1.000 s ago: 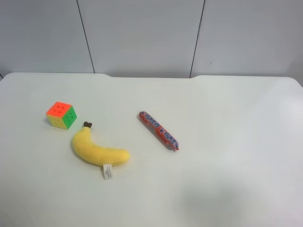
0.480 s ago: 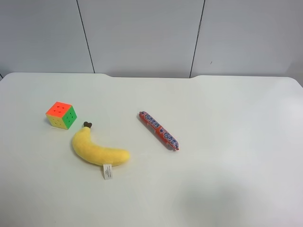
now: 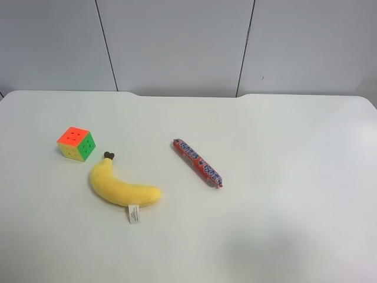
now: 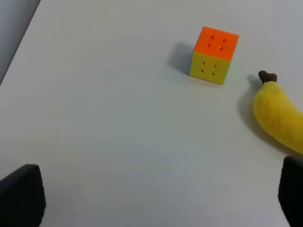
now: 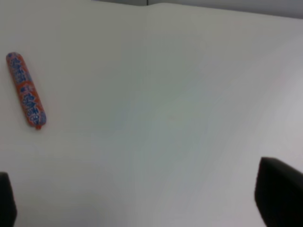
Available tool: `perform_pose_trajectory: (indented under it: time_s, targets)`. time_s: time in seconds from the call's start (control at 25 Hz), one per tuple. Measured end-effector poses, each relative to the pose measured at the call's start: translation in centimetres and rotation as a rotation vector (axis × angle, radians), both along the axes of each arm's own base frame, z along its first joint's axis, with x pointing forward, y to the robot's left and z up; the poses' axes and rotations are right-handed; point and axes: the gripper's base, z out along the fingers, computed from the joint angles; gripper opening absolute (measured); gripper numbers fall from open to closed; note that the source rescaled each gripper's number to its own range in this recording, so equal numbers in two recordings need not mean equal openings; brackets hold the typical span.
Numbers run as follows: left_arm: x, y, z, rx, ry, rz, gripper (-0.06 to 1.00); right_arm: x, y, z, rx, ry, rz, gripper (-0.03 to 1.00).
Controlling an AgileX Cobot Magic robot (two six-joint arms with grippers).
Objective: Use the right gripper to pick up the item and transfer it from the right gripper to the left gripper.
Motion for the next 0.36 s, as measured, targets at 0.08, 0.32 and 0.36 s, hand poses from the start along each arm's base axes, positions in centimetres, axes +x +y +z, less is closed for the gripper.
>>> perform_pose_trajectory:
  time_s: [0.08, 0.32, 0.36]
  targets:
    - [0.0, 0.0, 0.0, 0.0, 0.0, 0.0, 1.0, 0.0, 0.0, 0.0, 0.0, 0.0, 0.0, 1.0]
    - [0.0, 0.0, 0.0, 0.0, 0.0, 0.0, 1.0, 0.0, 0.0, 0.0, 0.0, 0.0, 0.0, 1.0]
    - [0.0, 0.0, 0.0, 0.0, 0.0, 0.0, 1.0, 0.0, 0.0, 0.0, 0.0, 0.0, 0.0, 1.0]
